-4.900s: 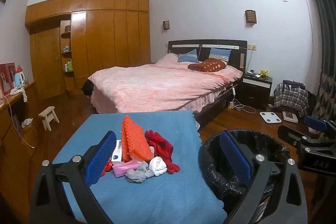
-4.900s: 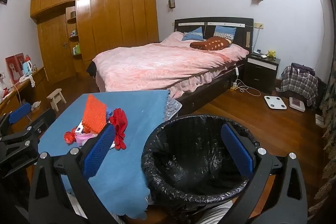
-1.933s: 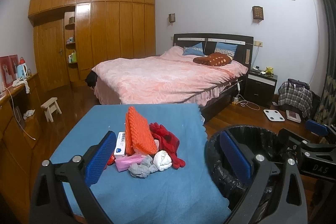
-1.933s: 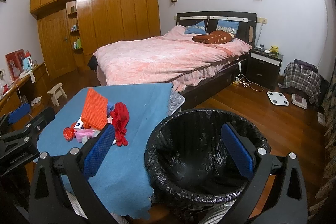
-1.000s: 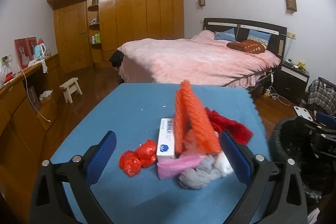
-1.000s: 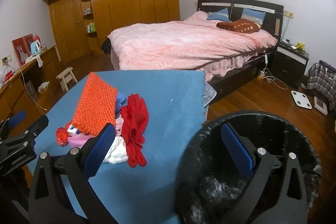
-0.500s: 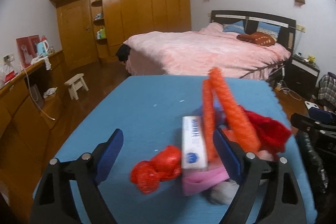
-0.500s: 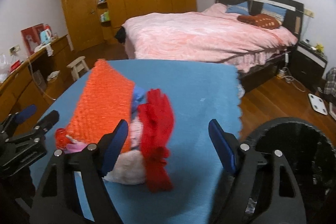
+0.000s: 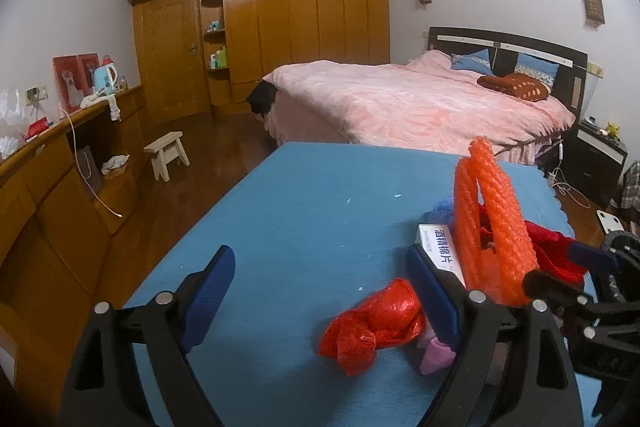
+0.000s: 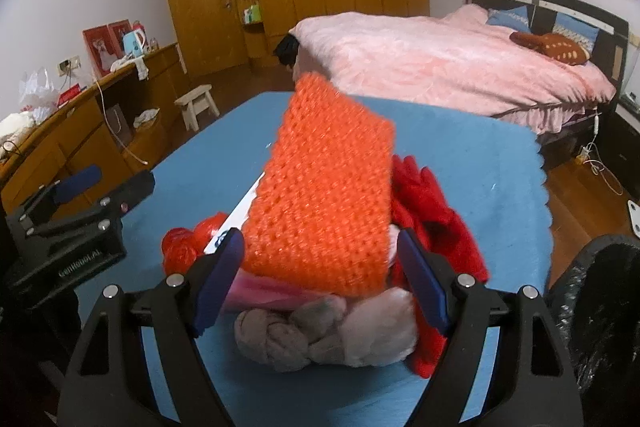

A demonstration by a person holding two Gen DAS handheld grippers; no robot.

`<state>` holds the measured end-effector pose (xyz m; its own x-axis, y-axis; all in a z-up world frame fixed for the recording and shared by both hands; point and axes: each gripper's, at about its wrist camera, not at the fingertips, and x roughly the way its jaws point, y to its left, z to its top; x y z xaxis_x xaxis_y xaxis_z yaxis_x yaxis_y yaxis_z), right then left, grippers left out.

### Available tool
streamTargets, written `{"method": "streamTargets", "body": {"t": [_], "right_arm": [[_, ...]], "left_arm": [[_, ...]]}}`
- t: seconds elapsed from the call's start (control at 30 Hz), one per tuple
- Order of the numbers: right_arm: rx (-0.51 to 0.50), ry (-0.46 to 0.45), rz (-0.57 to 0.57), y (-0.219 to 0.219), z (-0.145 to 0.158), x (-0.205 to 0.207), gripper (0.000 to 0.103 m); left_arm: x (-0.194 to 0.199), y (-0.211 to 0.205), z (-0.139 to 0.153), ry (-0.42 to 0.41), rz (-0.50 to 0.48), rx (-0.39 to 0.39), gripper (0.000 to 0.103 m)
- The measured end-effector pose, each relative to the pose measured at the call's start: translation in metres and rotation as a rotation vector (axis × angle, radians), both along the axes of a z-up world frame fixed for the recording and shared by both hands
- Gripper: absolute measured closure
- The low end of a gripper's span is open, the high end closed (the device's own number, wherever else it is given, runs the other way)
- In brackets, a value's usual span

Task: Collect trash
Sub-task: 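Grasp an orange foam mesh net with the left tool while the right grasps another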

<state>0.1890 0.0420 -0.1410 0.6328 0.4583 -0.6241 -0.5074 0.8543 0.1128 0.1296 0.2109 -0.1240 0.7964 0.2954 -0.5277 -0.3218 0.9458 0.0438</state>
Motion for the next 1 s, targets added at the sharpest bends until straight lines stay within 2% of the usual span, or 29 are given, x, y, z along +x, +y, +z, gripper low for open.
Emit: {"method": "streamTargets", "body": {"t": [0.17,0.3,0.37,0.47,0.53,0.6,0.77,0.83,1.0], "right_arm": [[-0.006,-0.024,0.036,0.005,0.008,-0.011,0.026],[-0.026,-0.015,0.033,0.009,-0.001,-0.010,0.026],[-0.036,-0.010,0.026,0.012,-0.007,-0.005,0.030],[-0.028,0.027,0.032,0.013,-0.014,0.003,0.052],[-0.006,0.048,0.050,0.008,-0.017,0.007,0.074],[0.013,0.052,0.058,0.003,-0.017,0.007,0.087],[0.052,0.039,0.040,-0.015,-0.007,0.009,0.089],[0.065,0.037,0.022,-0.022,-0.004,0.010,0.090],[0.076,0.043,-0.019,-0.041,-0.004,0.022,0.090]], "left_arm": [[-0.001,0.010,0.000,-0.001,0.016,-0.012,0.018],[-0.003,0.010,-0.001,-0.001,0.013,-0.017,0.018],[-0.005,0.010,0.000,-0.003,0.009,-0.013,0.018],[-0.007,0.010,0.002,-0.011,0.003,-0.023,0.018],[-0.006,0.008,0.003,-0.017,-0.009,-0.030,0.018],[-0.003,0.002,0.003,-0.020,-0.025,-0.032,0.018],[0.008,-0.012,0.000,-0.015,-0.077,-0.065,0.018],[0.015,-0.019,-0.002,-0.009,-0.106,-0.074,0.026],[0.036,-0.041,-0.007,0.016,-0.179,-0.061,0.031]]}}
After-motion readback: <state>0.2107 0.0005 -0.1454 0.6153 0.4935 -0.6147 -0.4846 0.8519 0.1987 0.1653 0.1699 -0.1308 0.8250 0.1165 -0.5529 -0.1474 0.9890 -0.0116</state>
